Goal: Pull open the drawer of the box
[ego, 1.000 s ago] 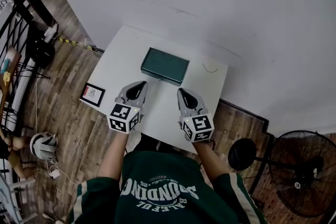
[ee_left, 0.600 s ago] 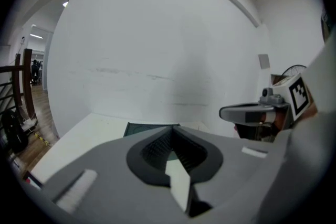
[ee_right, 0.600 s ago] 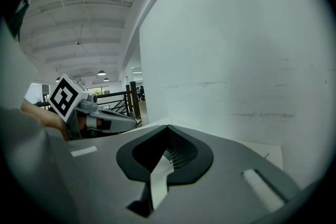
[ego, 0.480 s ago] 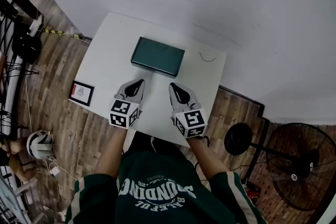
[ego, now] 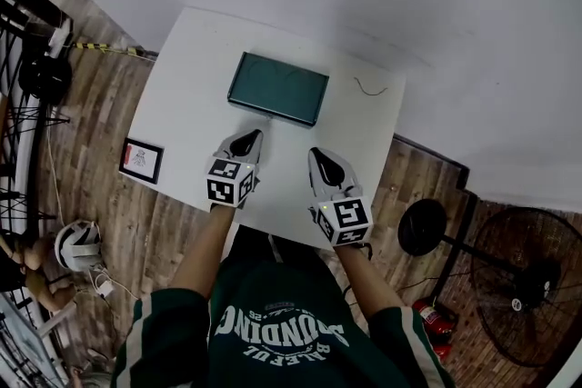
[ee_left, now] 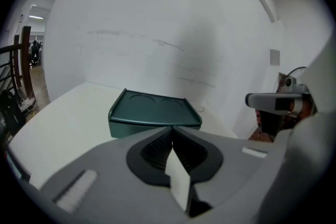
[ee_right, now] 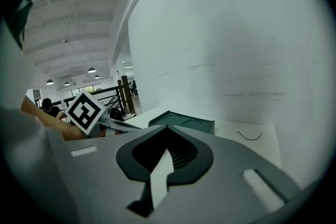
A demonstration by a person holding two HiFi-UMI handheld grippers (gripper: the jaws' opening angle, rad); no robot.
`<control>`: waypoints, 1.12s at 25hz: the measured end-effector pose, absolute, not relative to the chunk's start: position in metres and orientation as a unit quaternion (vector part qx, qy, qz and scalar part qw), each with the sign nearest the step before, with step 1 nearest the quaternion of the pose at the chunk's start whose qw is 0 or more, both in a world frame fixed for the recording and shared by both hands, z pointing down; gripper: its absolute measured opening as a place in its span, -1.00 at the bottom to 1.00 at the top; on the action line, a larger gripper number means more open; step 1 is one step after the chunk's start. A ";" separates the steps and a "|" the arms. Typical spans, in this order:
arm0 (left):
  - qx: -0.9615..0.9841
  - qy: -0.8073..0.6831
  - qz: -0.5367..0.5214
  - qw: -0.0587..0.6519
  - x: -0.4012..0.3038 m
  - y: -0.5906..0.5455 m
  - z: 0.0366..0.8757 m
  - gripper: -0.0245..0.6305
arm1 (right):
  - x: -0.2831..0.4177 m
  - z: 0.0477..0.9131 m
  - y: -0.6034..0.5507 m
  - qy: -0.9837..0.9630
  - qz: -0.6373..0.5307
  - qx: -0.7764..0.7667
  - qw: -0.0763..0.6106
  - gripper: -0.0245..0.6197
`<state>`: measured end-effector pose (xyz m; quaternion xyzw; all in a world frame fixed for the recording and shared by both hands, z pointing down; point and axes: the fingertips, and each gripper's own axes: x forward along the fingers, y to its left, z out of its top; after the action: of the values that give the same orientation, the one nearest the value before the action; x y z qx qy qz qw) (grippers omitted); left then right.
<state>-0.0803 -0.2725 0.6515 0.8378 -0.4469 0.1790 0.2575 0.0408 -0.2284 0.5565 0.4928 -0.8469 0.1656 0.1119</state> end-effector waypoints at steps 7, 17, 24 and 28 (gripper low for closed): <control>0.824 -0.437 0.200 0.301 -0.069 -0.294 0.685 -0.69 | 0.053 0.566 -0.232 -0.835 0.179 0.506 0.118 -0.92; 0.789 -0.438 0.231 0.363 -0.060 -0.312 0.734 -0.41 | 0.064 0.579 -0.228 -0.824 0.193 0.517 0.126 -0.92; 0.773 -0.450 0.239 0.377 -0.061 -0.319 0.743 -0.54 | 0.073 0.582 -0.227 -0.818 0.199 0.524 0.127 -0.92; 0.773 -0.451 0.237 0.379 -0.061 -0.314 0.742 -0.54 | 0.074 0.582 -0.224 -0.819 0.201 0.523 0.127 -0.92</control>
<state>-0.0608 -0.3137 0.7424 0.7726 -0.4506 0.2374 0.3790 0.0745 -0.2238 0.5825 0.5226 -0.8187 0.2014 0.1269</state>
